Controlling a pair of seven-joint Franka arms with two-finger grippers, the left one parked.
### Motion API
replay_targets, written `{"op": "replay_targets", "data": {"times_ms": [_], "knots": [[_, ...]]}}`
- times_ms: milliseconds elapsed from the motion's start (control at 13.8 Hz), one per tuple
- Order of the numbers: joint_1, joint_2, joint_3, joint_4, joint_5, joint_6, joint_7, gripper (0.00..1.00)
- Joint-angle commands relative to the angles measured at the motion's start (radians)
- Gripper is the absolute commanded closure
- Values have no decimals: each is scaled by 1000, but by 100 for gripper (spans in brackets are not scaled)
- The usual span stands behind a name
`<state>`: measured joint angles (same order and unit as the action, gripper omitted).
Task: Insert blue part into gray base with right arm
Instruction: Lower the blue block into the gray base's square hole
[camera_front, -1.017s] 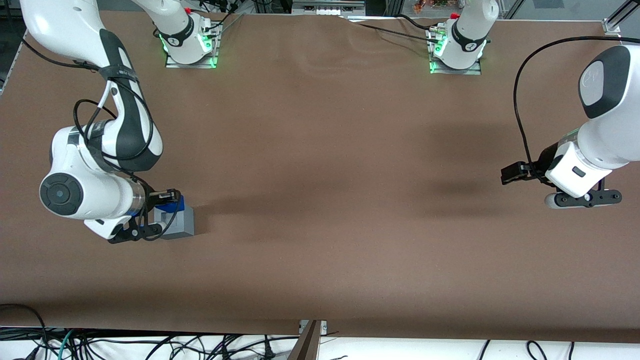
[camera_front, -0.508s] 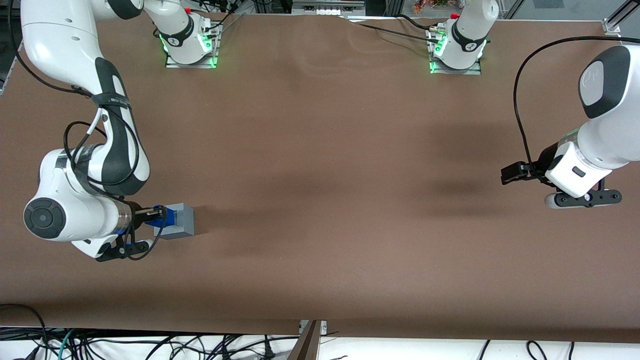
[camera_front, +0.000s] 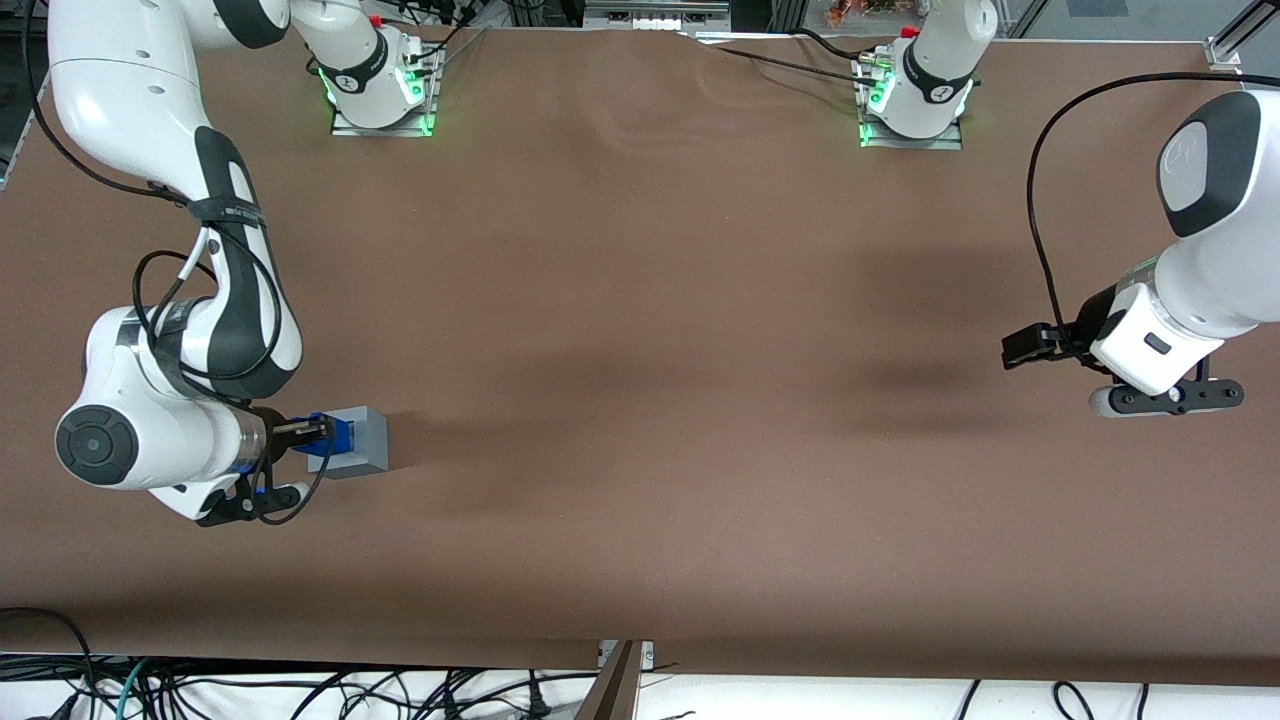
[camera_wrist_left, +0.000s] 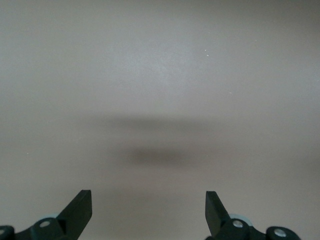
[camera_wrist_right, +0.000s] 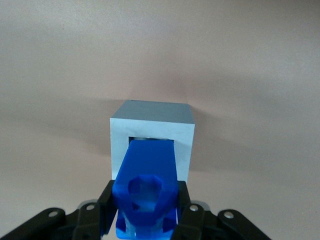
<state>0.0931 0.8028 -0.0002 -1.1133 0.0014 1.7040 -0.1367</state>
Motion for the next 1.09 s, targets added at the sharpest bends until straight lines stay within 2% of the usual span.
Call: {"op": "replay_targets", "data": {"times_ms": [0,1017], "knots": [[-6,13,3,27,-5,-24,5,81],[4,41,5,15,-3,15,54,81]]}}
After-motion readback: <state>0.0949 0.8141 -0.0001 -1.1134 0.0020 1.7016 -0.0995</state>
